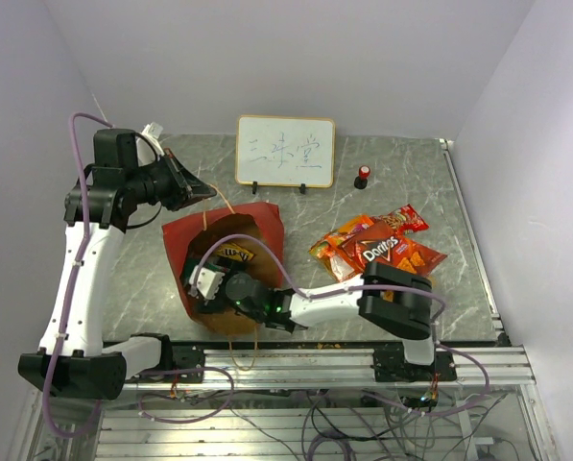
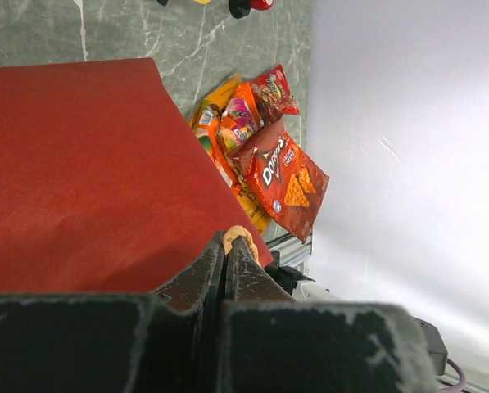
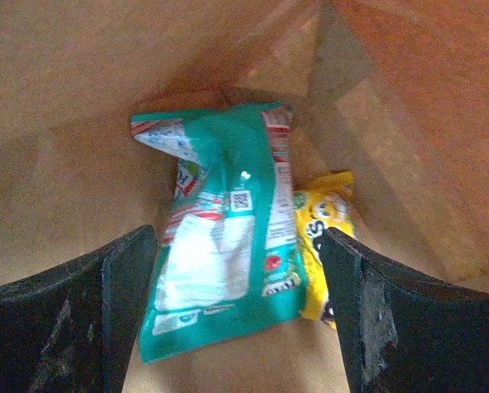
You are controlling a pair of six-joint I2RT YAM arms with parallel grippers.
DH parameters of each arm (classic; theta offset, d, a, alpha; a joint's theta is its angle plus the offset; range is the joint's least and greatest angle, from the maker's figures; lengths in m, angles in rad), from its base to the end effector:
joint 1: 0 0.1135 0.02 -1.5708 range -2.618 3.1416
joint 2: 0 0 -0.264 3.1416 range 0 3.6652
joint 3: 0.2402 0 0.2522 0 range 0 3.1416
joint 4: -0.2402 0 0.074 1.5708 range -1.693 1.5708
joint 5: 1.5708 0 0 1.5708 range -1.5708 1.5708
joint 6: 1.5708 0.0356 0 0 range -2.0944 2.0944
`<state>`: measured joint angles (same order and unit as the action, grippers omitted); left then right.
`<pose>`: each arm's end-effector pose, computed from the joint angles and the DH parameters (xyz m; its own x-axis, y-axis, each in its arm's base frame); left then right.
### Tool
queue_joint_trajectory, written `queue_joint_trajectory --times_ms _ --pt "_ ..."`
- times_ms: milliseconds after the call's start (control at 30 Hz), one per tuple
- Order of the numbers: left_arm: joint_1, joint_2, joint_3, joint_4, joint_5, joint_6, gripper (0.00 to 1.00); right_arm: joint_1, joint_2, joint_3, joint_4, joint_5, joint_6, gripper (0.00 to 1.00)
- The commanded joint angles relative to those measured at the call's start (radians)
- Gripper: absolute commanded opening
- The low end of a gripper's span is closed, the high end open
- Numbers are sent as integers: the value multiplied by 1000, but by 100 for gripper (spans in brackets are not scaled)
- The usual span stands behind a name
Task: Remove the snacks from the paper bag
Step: Take out the snack from the paper bag.
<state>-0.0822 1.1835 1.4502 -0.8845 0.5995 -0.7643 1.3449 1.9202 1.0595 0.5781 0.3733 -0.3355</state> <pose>0.2226 -0.0385 0.4205 -0.7809 -0.5089 -0.3623 -0.0197 0.5996 -0.8000 0.1064 0.4049 0.1850 0.2140 -0.4377 -0.8733 -0.8034 0.4298 -0.4122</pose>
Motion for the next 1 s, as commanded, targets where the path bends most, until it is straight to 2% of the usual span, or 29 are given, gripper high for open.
queue_joint_trajectory --times_ms 0,167,267,300,400,467,567,833,967 --pt "-4 -17 13 2 17 8 7 -4 78 54 54 -36 0 82" --pt "-4 -4 11 -1 13 11 7 -21 156 73 91 -45 40 83" --pt "-5 -4 4 12 41 -4 7 -36 204 99 78 -16 93 80" --pt "-5 -10 -3 16 40 -6 7 -42 212 104 66 -27 110 77" --pt "-4 -24 -26 17 44 -5 7 -50 218 107 46 -70 127 52" --pt "-5 -22 -33 13 51 2 7 -50 216 100 41 -84 112 39" --pt "-4 -12 -31 -9 45 19 7 -50 200 90 24 -101 104 27" --pt "-4 -9 -28 16 31 6 7 -45 74 52 -70 -111 133 3" --pt "-4 2 -7 25 33 3 7 -45 -11 27 -131 -90 134 0"
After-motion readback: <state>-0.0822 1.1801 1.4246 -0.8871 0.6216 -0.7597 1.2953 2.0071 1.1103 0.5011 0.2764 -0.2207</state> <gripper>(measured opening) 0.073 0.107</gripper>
